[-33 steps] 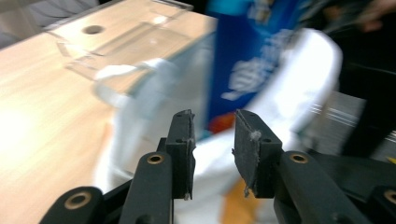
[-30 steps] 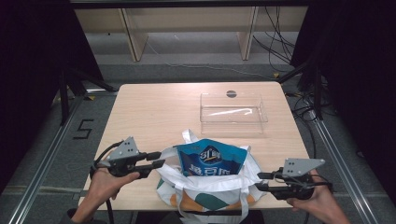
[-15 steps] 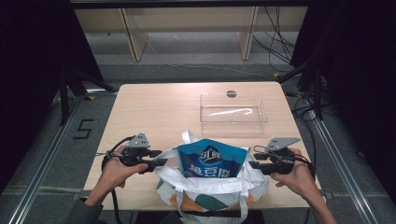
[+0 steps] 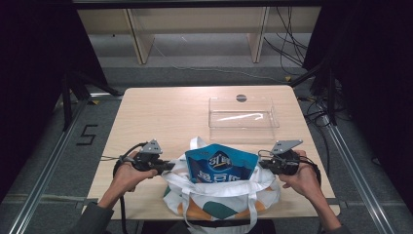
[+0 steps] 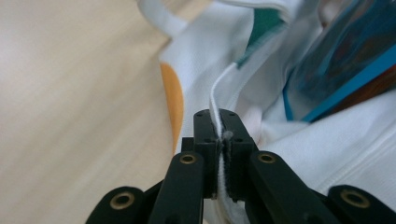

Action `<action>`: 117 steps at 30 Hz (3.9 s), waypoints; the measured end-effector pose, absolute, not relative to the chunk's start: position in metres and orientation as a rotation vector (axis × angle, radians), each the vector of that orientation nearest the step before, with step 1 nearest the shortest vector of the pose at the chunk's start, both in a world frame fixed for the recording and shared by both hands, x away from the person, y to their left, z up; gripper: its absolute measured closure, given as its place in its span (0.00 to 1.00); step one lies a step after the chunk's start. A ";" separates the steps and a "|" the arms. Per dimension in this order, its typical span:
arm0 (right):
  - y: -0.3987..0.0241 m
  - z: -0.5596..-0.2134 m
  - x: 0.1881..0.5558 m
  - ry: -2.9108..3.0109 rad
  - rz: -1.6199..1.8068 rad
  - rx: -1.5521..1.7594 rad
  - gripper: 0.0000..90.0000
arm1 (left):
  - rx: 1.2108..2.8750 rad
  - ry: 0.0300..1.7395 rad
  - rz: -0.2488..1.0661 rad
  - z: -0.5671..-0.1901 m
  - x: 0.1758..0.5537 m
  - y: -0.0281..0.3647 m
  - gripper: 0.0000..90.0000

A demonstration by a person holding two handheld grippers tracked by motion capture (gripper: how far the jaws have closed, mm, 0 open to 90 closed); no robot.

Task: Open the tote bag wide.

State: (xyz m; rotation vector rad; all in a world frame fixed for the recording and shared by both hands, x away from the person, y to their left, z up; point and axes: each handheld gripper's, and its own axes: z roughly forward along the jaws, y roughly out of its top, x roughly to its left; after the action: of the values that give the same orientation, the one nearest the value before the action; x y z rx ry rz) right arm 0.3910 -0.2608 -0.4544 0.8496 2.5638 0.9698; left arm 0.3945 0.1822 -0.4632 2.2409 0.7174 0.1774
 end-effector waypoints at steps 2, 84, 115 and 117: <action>-0.259 -0.465 0.391 2.597 0.953 0.874 0.98 | 2.241 0.759 0.124 -0.478 0.395 0.180 0.96; -0.202 -0.443 0.294 2.721 1.225 0.464 1.00 | 2.219 0.768 0.097 -0.475 0.411 0.156 0.94; -0.229 -0.457 0.281 2.681 1.367 0.619 0.85 | 2.070 0.759 0.120 -0.455 0.393 0.166 0.80; -0.236 -0.451 0.281 2.646 1.352 0.641 0.80 | 2.067 0.750 0.116 -0.451 0.387 0.167 0.75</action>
State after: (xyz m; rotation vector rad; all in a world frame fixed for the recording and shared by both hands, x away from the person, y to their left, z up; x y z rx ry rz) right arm 0.2810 -0.2361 -0.4506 0.6409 2.6457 1.3519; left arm 0.3867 0.1671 -0.4511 2.0669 0.7503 0.1157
